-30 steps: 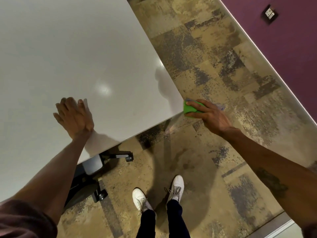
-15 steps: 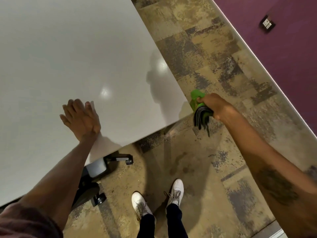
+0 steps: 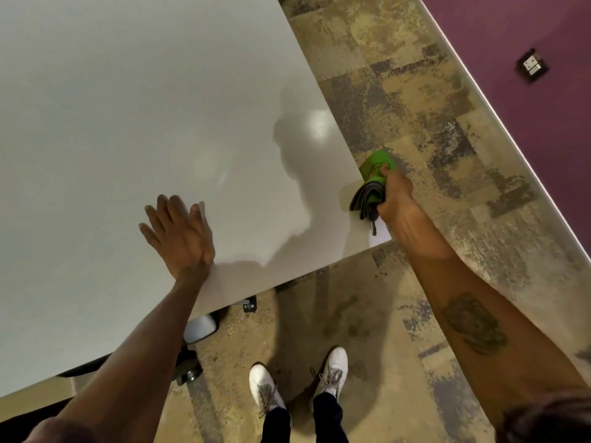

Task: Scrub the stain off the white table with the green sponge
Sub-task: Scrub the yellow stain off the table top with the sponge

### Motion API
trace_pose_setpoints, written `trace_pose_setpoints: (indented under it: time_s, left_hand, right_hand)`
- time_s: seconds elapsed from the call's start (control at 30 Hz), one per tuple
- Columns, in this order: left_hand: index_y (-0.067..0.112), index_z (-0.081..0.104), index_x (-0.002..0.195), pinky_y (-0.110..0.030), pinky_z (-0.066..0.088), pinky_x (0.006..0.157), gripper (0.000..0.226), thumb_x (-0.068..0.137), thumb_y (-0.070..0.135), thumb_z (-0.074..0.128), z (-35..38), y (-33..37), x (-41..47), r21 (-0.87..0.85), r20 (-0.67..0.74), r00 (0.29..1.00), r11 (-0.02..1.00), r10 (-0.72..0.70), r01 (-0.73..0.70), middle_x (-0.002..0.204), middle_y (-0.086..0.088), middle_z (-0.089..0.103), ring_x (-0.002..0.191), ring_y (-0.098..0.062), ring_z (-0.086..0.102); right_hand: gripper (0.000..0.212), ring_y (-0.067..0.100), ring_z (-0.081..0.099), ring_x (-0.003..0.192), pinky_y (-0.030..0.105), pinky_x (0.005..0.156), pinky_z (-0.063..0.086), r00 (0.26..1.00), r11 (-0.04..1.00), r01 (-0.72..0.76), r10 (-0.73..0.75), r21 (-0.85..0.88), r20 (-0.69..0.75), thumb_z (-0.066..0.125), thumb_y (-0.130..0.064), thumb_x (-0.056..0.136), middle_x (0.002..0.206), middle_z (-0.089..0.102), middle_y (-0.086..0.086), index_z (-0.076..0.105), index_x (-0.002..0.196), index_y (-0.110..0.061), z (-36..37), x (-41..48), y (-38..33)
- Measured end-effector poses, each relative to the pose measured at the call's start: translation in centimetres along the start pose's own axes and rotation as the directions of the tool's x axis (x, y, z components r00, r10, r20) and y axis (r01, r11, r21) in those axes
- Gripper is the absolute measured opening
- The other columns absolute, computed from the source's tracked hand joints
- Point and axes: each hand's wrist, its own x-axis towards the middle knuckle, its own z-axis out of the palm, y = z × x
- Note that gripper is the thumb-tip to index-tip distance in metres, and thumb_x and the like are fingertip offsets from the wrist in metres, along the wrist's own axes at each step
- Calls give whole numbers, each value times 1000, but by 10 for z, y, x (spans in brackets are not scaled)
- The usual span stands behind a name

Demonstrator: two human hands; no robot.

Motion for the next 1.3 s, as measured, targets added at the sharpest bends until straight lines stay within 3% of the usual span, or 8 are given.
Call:
trace_pose_setpoints:
  time_s: [0.17, 0.33, 0.47, 0.6, 0.73, 0.93, 1.03, 1.3]
  left_hand:
    - [9, 46, 140, -59, 28, 119, 57, 111, 51, 20, -2, 2, 0, 16, 18, 1000, 1000, -7, 7, 153, -13, 44, 149, -40, 34]
    - [10, 46, 144, -57, 25, 122, 64, 109, 53, 15, -8, 5, 0, 15, 23, 1000, 1000, -7, 7, 158, -12, 42, 152, -38, 31]
    - [10, 47, 147, -56, 24, 123, 73, 108, 55, 4, -15, 8, -1, 41, 34, 999, 999, -5, 3, 159, -12, 41, 153, -36, 31]
    - [11, 45, 150, -55, 20, 125, 74, 107, 54, 4, -18, 9, 0, 9, 38, 999, 1000, -16, 16, 163, -11, 37, 156, -35, 27]
    - [9, 45, 153, -55, 18, 127, 82, 104, 56, -1, -21, 9, 0, -35, 23, 1000, 999, -18, 19, 165, -12, 36, 157, -34, 25]
    - [12, 39, 158, -53, 12, 129, 77, 105, 54, 2, -21, 8, 1, -45, 46, 999, 999, -25, 28, 169, -9, 28, 160, -30, 17]
    - [13, 38, 158, -53, 11, 129, 71, 105, 52, 8, -18, 6, 0, -58, 57, 998, 998, -31, 35, 169, -8, 27, 160, -29, 15]
    - [15, 42, 152, -57, 18, 126, 51, 112, 41, 23, -2, 0, 2, -54, 17, 999, 998, -31, 32, 164, -8, 36, 157, -34, 24]
  right_hand:
    - [22, 26, 64, 83, 37, 75, 58, 995, 996, 92, -91, -8, 42, 53, -25, 97, 101, 64, 13, 62, 106, -8, 29, 24, 0]
    - [19, 20, 63, 72, 27, 57, 55, 987, 988, 157, -156, -14, 44, 53, -28, 97, 87, 62, 6, 61, 86, -15, 52, 41, -6]
    - [16, 26, 65, 91, 35, 77, 59, 956, 960, 280, -278, -13, 89, 50, -26, 99, 99, 63, 8, 62, 99, -14, 74, 52, -12]
    - [34, 23, 60, 109, 32, 95, 51, 834, 808, 550, -524, -212, 170, 47, -26, 101, 118, 60, 6, 54, 130, -10, 110, 52, -17]
    - [37, 25, 58, 112, 28, 92, 45, 706, 564, 705, -614, -430, 353, 46, -28, 100, 122, 62, 9, 54, 130, -7, 130, 57, -17]
    - [51, 27, 48, 132, 37, 109, 38, 637, 335, 762, -545, -555, 545, 46, -36, 98, 149, 47, 8, 41, 146, -21, 133, 62, -16]
    - [56, 22, 34, 144, 29, 113, 27, 595, 235, 797, -459, -556, 659, 47, -42, 96, 159, 32, 4, 37, 149, -25, 137, 59, -15]
    - [55, 3, 26, 144, 17, 111, 17, 463, 191, 884, -242, -426, 853, 52, -48, 89, 155, 37, -12, 44, 142, -38, 151, 18, 31]
